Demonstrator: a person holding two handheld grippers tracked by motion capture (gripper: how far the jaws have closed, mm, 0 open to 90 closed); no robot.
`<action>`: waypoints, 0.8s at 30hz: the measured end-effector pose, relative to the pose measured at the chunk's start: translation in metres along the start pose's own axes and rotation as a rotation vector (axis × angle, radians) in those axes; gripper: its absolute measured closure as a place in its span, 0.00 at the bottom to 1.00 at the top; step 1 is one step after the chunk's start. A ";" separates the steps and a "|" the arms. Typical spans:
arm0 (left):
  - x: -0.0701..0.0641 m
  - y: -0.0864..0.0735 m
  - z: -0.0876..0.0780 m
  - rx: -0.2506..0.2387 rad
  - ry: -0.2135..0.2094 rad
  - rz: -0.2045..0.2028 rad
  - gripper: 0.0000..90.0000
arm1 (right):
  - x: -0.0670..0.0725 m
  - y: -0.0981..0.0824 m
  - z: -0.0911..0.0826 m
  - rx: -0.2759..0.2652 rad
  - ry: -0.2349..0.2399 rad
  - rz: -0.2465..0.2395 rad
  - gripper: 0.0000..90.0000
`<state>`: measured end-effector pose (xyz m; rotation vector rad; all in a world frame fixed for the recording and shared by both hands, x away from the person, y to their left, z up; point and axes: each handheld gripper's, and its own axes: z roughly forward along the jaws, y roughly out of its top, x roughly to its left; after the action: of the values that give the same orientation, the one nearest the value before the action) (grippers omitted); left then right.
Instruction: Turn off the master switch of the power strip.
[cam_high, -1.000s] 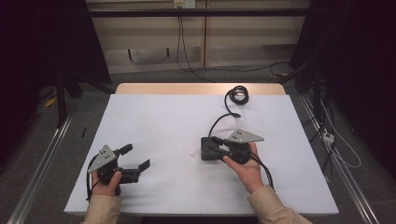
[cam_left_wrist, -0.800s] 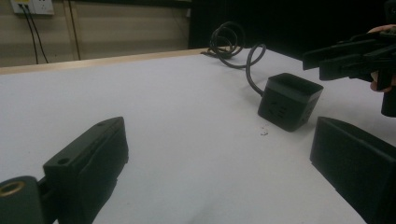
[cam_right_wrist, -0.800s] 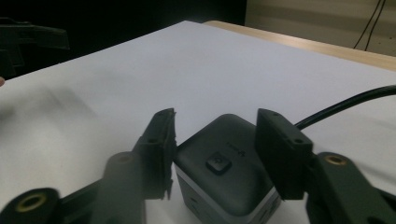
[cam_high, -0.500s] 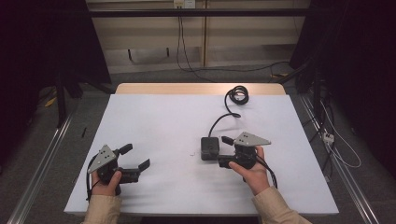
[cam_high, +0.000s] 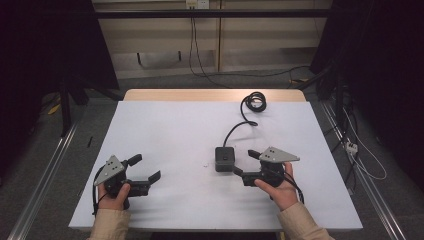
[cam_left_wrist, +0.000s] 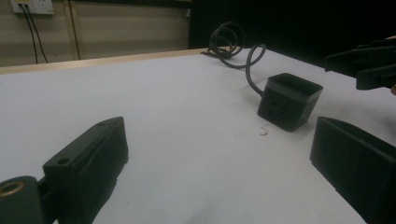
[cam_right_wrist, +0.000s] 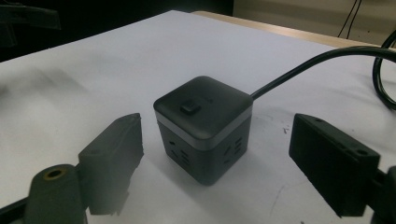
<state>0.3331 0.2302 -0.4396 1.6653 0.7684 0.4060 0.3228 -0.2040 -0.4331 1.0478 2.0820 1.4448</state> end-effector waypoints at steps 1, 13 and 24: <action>0.000 0.000 0.000 0.000 0.000 0.001 0.04 | 0.000 -0.001 -0.001 -0.001 -0.002 0.000 0.19; 0.000 0.000 -0.001 0.001 0.000 0.000 0.04 | -0.003 -0.006 -0.011 -0.005 -0.003 -0.010 0.18; 0.001 0.000 -0.002 -0.001 0.004 0.000 0.04 | -0.006 -0.012 -0.022 0.001 -0.018 -0.024 0.18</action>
<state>0.3322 0.2320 -0.4391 1.6644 0.7713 0.4099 0.3073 -0.2241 -0.4358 1.0286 2.0765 1.4176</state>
